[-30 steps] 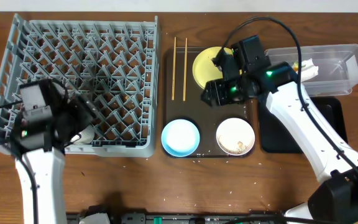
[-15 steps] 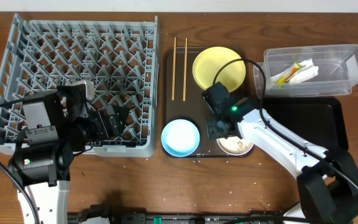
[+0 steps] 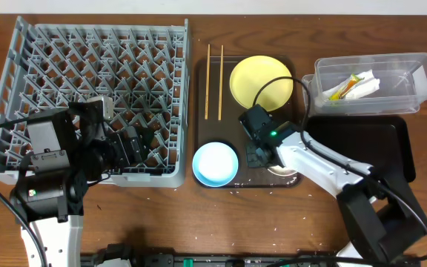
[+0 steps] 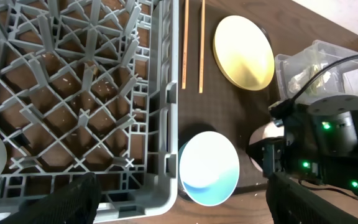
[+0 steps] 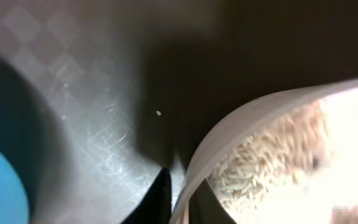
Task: Sort waste into correct bins and load items into the dishwasher
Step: 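Grasp the white rice bowl rim with the right gripper, then tip the white bowl over the black tray to dump the rice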
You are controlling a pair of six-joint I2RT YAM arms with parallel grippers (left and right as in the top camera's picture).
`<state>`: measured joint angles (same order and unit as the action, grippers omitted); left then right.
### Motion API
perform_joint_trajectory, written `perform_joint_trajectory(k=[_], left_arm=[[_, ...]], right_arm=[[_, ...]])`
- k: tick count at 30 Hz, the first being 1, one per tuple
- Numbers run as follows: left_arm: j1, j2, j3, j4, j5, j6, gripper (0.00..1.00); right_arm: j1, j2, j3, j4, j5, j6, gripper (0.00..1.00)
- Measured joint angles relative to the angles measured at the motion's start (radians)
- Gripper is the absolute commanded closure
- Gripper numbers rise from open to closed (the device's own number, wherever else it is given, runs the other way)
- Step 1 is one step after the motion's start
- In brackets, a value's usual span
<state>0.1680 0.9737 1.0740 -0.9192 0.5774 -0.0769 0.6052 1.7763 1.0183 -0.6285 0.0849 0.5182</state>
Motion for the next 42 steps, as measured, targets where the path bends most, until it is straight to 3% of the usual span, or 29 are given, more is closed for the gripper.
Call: perform_joint_trajectory(k=[7, 11, 18, 26, 32, 42], left_arm=[[0.0, 0.0, 0.0, -0.005, 0.0, 0.0, 0.14], [0.0, 0.0, 0.0, -0.004, 0.0, 0.0, 0.14], [0.0, 0.0, 0.0, -0.004, 0.0, 0.008, 0.14], [0.0, 0.002, 0.0, -0.005, 0.0, 0.026, 0.14], [0.0, 0.006, 0.0, -0.004, 0.0, 0.026, 0.14], [0.0, 0.007, 0.0, -0.005, 0.0, 0.026, 0.14]], right_arm=[[0.003, -0.005, 0.016, -0.053, 0.018, -0.002, 0.99], [-0.039, -0.041, 0.03, -0.088, -0.078, -0.024, 0.99], [-0.34, -0.213, 0.041, -0.014, -0.542, -0.145, 0.99], [-0.782, -0.229, 0.023, -0.06, -1.0, -0.373, 0.99], [-1.018, -0.229, -0.141, 0.123, -1.241, -0.436, 0.99], [-1.163, -0.229, -0.257, 0.267, -1.496, -0.444, 0.99]])
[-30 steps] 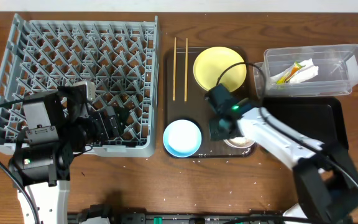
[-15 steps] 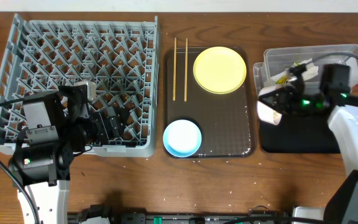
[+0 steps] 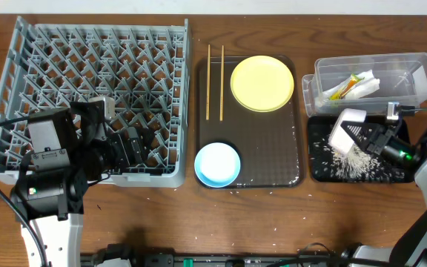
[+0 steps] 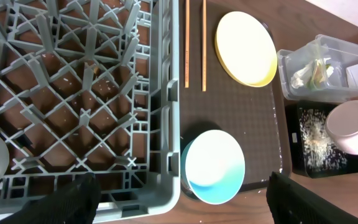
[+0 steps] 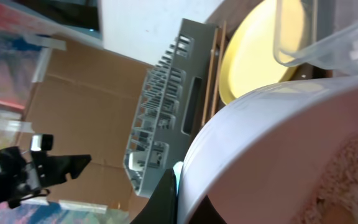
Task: Sort waste into correct bins and load items into the dishwasher
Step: 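Tip the white bowl over the black tray to dump the rice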
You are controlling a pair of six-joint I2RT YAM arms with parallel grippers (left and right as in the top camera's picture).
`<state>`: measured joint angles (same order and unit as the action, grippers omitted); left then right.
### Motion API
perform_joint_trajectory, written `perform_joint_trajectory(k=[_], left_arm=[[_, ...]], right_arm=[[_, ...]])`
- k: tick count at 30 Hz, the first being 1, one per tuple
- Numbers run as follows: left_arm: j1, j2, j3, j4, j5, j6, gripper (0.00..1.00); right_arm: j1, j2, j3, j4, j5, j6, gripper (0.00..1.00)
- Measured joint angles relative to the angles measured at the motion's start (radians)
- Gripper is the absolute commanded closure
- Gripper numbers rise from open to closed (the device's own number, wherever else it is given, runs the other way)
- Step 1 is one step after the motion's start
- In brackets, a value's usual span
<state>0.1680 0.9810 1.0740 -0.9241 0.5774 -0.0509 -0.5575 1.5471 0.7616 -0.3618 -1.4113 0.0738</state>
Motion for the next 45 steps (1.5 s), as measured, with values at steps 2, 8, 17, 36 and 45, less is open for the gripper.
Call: perform_joint_trajectory(k=[2, 8, 17, 36, 45], left_arm=[[0.0, 0.0, 0.0, -0.005, 0.0, 0.0, 0.14], [0.0, 0.0, 0.0, -0.011, 0.0, 0.0, 0.14], [0.0, 0.0, 0.0, -0.01, 0.0, 0.0, 0.14], [0.0, 0.001, 0.0, -0.011, 0.0, 0.0, 0.16], [0.0, 0.001, 0.0, -0.012, 0.0, 0.0, 0.16]], right_arm=[[0.0, 0.0, 0.0, 0.0, -0.021, 0.0, 0.99], [-0.008, 0.0, -0.003, 0.02, -0.025, 0.04, 0.99], [-0.008, 0.0, -0.008, 0.046, 0.005, 0.113, 0.99], [0.016, -0.004, -0.01, 0.093, 0.026, 0.138, 0.99], [0.048, -0.005, -0.011, 0.167, 0.027, 0.158, 0.99]])
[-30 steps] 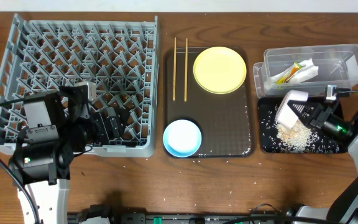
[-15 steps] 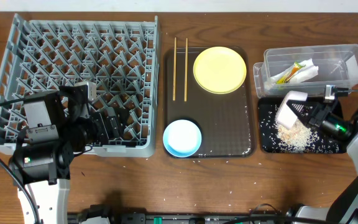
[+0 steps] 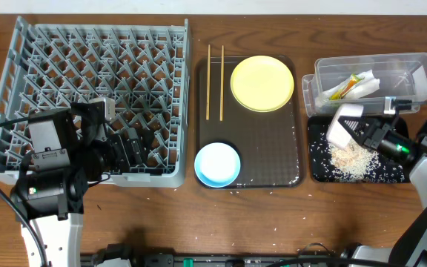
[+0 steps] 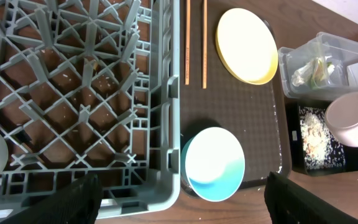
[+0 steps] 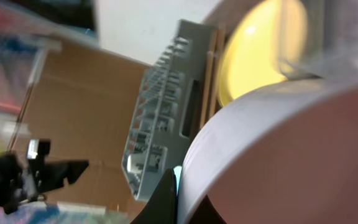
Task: Sort waste into correct bins and load items into the dishwasher
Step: 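Tip the white bowl over the black tray to dump the rice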
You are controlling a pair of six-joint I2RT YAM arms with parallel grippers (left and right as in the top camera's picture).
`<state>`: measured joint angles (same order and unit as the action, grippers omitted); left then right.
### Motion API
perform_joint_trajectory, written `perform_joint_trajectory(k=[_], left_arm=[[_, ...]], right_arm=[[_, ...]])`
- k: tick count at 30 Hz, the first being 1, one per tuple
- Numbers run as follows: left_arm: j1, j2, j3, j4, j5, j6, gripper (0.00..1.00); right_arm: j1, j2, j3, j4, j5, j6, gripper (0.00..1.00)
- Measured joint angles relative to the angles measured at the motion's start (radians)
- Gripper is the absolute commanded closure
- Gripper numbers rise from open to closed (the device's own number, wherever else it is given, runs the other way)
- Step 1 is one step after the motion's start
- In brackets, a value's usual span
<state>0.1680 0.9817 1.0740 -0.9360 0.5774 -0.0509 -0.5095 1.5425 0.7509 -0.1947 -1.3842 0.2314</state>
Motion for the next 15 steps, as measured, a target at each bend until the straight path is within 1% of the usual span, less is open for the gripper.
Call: perform_joint_trajectory(k=[2, 6, 10, 13, 15], left_arm=[[0.0, 0.0, 0.0, 0.0, 0.0, 0.0, 0.16], [0.0, 0.0, 0.0, -0.002, 0.0, 0.0, 0.16], [0.0, 0.0, 0.0, -0.003, 0.0, 0.0, 0.16], [0.0, 0.0, 0.0, -0.01, 0.0, 0.0, 0.16], [0.0, 0.0, 0.0, -0.01, 0.0, 0.0, 0.15]], right_arm=[[0.01, 0.0, 0.001, -0.009, 0.019, 0.037, 0.99], [0.021, 0.0, 0.0, 0.097, -0.061, 0.028, 0.99], [0.039, 0.0, 0.0, 0.09, -0.026, 0.069, 0.99], [0.048, 0.0, 0.0, 0.05, 0.033, 0.111, 0.99], [0.049, 0.0, 0.0, 0.05, 0.044, 0.11, 0.99]])
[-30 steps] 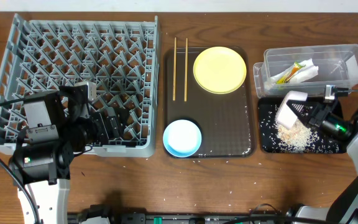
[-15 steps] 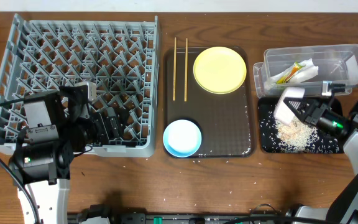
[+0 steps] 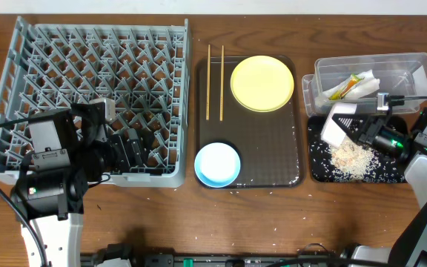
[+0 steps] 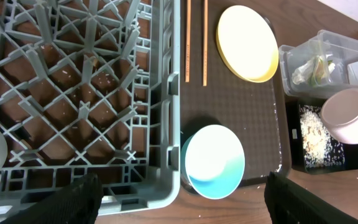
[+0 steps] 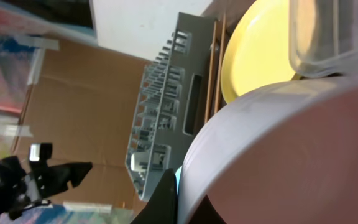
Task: Sort waste into correct bins and load items into the dishwasher
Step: 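Tip the white bowl over the black tray to dump the rice, then set the emptied white bowl back on the dark tray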
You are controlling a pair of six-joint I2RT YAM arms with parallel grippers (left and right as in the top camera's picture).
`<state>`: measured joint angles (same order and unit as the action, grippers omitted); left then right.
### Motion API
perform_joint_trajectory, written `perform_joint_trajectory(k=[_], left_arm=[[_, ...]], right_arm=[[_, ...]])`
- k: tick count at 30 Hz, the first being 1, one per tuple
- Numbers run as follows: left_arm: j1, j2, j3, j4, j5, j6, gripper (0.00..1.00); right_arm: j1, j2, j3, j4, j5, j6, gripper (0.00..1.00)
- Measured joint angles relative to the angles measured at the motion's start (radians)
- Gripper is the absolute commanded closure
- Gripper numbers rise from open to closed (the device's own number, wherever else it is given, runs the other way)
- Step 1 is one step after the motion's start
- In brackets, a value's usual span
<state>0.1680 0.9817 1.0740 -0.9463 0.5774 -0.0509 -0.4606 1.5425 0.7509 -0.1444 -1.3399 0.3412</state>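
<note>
My right gripper [image 3: 359, 134] is shut on the rim of the white bowl [image 3: 337, 127], held tipped on its side over the black bin [image 3: 399, 172]. A pile of rice [image 3: 351, 155] lies in that bin. In the right wrist view the bowl [image 5: 278, 155] fills the frame, and its inside looks bare, with one finger [image 5: 166, 194] against the rim. The left wrist view shows the bowl [image 4: 350, 115] over the bin too. My left gripper [image 4: 182, 205] stands open over the grey dish rack [image 3: 87, 89], near its front right corner.
On the dark tray [image 3: 250, 141] lie a yellow plate [image 3: 262, 83], a blue bowl [image 3: 216, 164] and two chopsticks [image 3: 215, 74]. A clear bin [image 3: 406, 67] holding wrappers stands behind the black bin. A pale round dish sits in the rack.
The white bowl and my right gripper have shifted slightly to the left over the black bin. The rice pile is unchanged. The left arm has not moved.
My right gripper was first shut on the rim of the rice-filled white bowl on the tray's front right. Then it held the bowl tipped over the black bin with rice falling out. The rice then lay piled in the bin, and the bowl stays tipped above it.
</note>
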Motion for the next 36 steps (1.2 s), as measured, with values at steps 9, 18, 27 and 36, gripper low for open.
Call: perform_joint_trajectory(k=[9, 18, 27, 36], left_arm=[[0.0, 0.0, 0.0, 0.0, 0.0, 0.0, 0.15], [0.0, 0.0, 0.0, 0.031, 0.0, -0.006, 0.15], [0.0, 0.0, 0.0, 0.034, 0.0, -0.022, 0.15], [0.0, 0.0, 0.002, 0.061, 0.0, -0.027, 0.19]], right_arm=[[0.013, 0.0, 0.0, 0.03, 0.031, 0.06, 0.99], [0.214, -0.15, 0.0, 0.037, 0.228, 0.179, 0.99], [0.756, -0.28, 0.009, -0.116, 0.893, 0.066, 0.99], [0.972, -0.072, 0.008, -0.182, 1.212, -0.022, 0.42]])
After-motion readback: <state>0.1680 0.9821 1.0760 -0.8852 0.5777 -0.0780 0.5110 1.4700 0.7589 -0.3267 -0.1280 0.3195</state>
